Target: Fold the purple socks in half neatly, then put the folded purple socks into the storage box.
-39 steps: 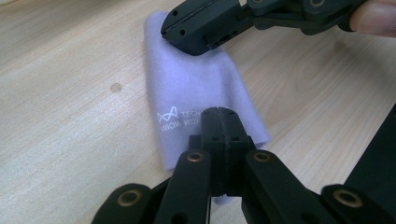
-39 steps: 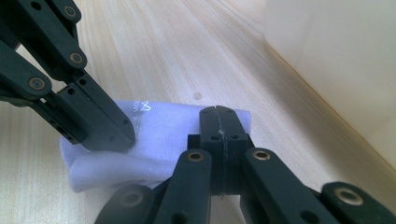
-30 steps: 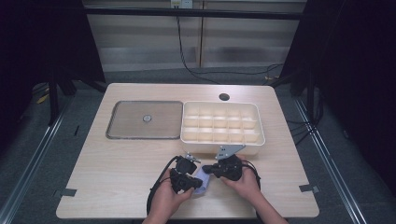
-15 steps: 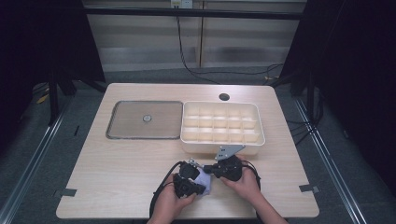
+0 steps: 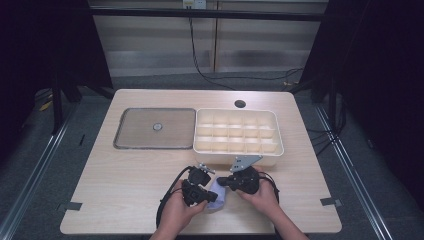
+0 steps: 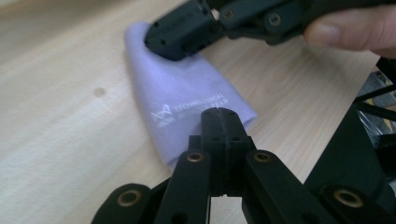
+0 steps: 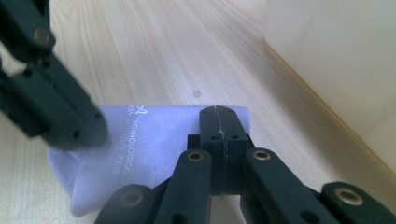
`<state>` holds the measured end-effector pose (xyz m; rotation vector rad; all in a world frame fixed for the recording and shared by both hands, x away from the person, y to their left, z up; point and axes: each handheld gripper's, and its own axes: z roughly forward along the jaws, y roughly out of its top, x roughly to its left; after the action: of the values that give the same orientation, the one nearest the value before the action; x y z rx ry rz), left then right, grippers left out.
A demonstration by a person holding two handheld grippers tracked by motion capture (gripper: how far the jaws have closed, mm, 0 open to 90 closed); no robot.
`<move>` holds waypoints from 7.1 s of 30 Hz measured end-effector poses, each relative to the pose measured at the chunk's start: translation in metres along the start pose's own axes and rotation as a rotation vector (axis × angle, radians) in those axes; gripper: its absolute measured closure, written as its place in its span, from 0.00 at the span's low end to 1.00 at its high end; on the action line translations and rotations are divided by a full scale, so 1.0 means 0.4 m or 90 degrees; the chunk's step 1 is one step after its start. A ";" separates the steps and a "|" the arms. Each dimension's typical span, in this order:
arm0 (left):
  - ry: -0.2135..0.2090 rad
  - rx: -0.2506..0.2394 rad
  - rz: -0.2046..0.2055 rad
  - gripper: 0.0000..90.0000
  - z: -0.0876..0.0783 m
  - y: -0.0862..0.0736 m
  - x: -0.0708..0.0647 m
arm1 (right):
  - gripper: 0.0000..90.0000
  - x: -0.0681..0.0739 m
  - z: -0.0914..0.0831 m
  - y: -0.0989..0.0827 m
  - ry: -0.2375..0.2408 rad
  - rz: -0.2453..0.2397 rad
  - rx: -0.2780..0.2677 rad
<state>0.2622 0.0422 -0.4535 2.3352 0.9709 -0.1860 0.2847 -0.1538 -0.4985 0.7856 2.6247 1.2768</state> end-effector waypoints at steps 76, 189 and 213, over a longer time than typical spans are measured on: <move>-0.022 0.017 0.031 0.94 0.051 -0.004 0.018 | 0.60 -0.022 -0.148 -0.044 -0.079 0.166 0.033; 0.175 -0.155 0.141 0.20 -0.004 -0.114 0.226 | 0.95 -0.088 -0.144 0.045 0.073 0.428 0.233; 0.162 -0.173 0.140 0.16 0.001 -0.123 0.231 | 0.95 -0.142 -0.259 0.128 0.024 0.398 0.240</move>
<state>0.2953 0.1249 -0.5087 2.2228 0.7898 0.3190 0.3207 -0.2285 -0.4002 1.7601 2.7916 0.8861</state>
